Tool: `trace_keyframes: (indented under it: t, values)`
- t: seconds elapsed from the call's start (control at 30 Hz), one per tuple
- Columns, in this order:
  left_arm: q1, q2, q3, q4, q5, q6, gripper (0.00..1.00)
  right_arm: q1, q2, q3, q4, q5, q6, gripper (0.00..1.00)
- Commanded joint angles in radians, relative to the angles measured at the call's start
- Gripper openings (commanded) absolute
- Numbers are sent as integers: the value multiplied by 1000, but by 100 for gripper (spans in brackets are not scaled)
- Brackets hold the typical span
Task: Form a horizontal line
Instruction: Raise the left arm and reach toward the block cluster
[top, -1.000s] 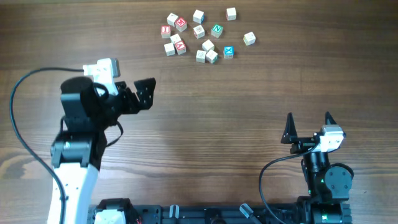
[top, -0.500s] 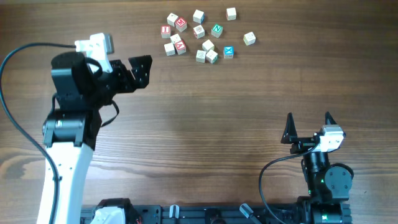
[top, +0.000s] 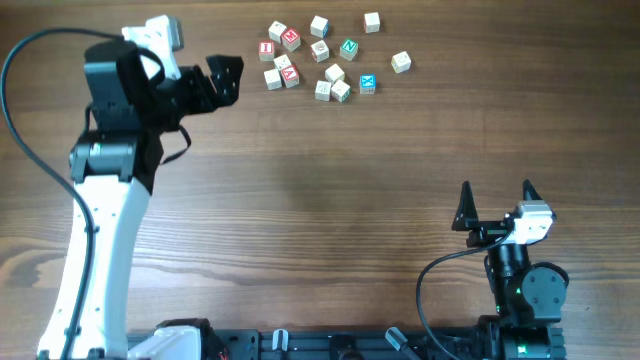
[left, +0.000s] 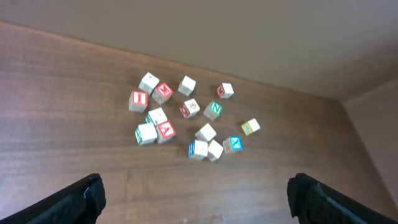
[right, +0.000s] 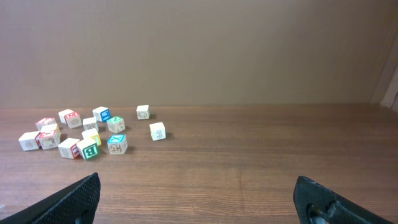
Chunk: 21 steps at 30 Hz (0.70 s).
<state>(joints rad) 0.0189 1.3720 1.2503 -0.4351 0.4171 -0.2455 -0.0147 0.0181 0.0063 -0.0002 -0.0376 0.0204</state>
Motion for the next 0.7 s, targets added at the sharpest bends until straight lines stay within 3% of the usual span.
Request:
trace_keyframes:
  t: [0.0,0.67]
  values:
    - [-24,58,77,5,-5,13,99,-2,-13,-1,1,-16,-14,100]
    - [-89,305,103,205,-105,58,100,-2,-13,-1,1,-16,-14,100]
